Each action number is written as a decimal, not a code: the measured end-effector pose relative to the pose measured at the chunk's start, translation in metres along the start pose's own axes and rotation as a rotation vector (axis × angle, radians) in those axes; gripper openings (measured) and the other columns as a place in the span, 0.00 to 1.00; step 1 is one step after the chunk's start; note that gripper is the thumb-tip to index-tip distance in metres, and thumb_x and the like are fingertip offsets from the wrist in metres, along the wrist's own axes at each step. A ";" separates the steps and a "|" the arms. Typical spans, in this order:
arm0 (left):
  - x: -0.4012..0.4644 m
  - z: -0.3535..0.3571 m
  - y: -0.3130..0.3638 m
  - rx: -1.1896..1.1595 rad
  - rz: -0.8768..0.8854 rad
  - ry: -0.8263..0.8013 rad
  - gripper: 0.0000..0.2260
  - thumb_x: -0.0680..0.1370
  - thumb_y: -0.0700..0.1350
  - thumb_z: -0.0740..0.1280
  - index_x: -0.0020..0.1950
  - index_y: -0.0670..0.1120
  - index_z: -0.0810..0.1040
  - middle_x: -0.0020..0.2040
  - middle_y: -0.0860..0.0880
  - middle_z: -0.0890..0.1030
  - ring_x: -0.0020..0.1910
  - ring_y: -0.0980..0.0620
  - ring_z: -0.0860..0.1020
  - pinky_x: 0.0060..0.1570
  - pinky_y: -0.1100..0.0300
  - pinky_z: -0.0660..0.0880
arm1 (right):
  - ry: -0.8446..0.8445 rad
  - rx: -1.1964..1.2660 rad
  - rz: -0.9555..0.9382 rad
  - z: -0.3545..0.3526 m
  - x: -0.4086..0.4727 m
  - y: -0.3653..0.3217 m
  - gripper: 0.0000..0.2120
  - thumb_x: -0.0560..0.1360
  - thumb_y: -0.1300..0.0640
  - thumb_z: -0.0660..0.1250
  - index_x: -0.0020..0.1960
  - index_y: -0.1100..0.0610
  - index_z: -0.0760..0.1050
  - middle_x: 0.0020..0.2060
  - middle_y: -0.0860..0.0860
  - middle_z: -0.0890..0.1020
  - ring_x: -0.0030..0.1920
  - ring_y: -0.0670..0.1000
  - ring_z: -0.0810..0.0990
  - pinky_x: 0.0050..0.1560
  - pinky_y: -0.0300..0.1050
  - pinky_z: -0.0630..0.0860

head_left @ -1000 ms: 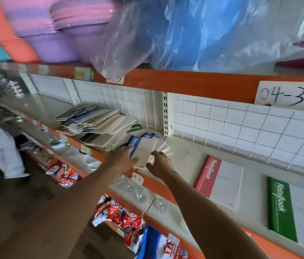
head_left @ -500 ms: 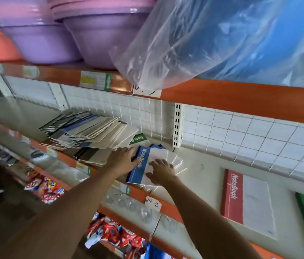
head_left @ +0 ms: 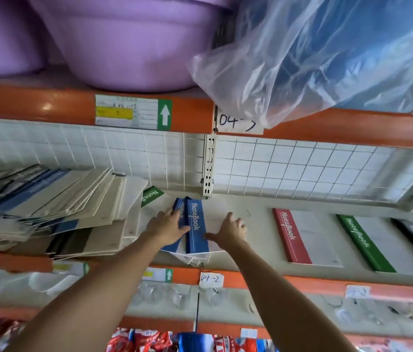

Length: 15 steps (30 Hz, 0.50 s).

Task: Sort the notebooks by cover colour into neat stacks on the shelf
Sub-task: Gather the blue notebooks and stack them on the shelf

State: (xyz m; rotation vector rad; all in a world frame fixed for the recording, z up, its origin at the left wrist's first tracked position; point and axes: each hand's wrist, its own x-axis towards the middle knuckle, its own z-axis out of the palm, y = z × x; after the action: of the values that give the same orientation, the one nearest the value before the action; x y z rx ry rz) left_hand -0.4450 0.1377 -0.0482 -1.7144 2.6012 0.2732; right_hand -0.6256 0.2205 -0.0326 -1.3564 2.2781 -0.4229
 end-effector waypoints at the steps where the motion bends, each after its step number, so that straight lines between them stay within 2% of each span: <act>1: 0.000 0.002 0.002 0.011 0.013 -0.014 0.32 0.79 0.66 0.57 0.76 0.47 0.62 0.75 0.44 0.65 0.68 0.42 0.69 0.60 0.47 0.73 | 0.010 0.056 0.044 0.000 -0.002 0.001 0.49 0.65 0.40 0.78 0.74 0.60 0.56 0.67 0.61 0.67 0.66 0.59 0.68 0.66 0.53 0.70; 3: 0.000 0.008 0.003 -0.001 0.039 -0.008 0.35 0.78 0.68 0.57 0.78 0.48 0.58 0.77 0.45 0.61 0.69 0.41 0.68 0.60 0.46 0.73 | 0.028 0.153 0.115 0.000 -0.008 0.003 0.52 0.64 0.43 0.80 0.74 0.63 0.54 0.67 0.61 0.66 0.66 0.58 0.68 0.67 0.51 0.71; 6: -0.003 0.012 0.000 -0.094 0.032 0.012 0.40 0.75 0.70 0.61 0.78 0.46 0.58 0.75 0.42 0.63 0.68 0.41 0.68 0.62 0.45 0.73 | 0.043 0.152 0.174 0.002 -0.019 0.005 0.51 0.65 0.43 0.80 0.73 0.67 0.56 0.66 0.61 0.67 0.68 0.58 0.65 0.67 0.49 0.70; 8: -0.008 0.011 -0.004 -0.129 0.011 0.034 0.43 0.73 0.70 0.64 0.76 0.42 0.59 0.72 0.40 0.66 0.68 0.41 0.68 0.64 0.48 0.72 | 0.058 0.176 0.213 0.003 -0.026 0.006 0.50 0.65 0.43 0.80 0.72 0.67 0.57 0.66 0.61 0.68 0.68 0.58 0.65 0.67 0.49 0.69; 11: -0.013 0.006 -0.008 -0.185 -0.008 0.046 0.42 0.71 0.69 0.68 0.71 0.39 0.64 0.68 0.41 0.70 0.66 0.43 0.69 0.62 0.52 0.71 | 0.107 0.225 0.257 0.005 -0.034 0.007 0.51 0.63 0.46 0.82 0.72 0.64 0.56 0.66 0.61 0.67 0.67 0.60 0.68 0.67 0.52 0.71; 15: -0.014 -0.004 -0.011 -0.307 -0.074 -0.012 0.45 0.66 0.62 0.77 0.71 0.37 0.63 0.68 0.40 0.69 0.67 0.42 0.68 0.63 0.52 0.70 | 0.135 0.245 0.303 0.012 -0.046 0.005 0.47 0.61 0.46 0.82 0.67 0.56 0.56 0.63 0.60 0.73 0.63 0.62 0.75 0.63 0.61 0.75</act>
State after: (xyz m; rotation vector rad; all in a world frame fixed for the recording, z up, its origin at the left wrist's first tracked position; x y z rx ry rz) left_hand -0.4292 0.1458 -0.0445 -1.8820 2.5886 0.7118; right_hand -0.6038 0.2634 -0.0349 -0.8700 2.3954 -0.6800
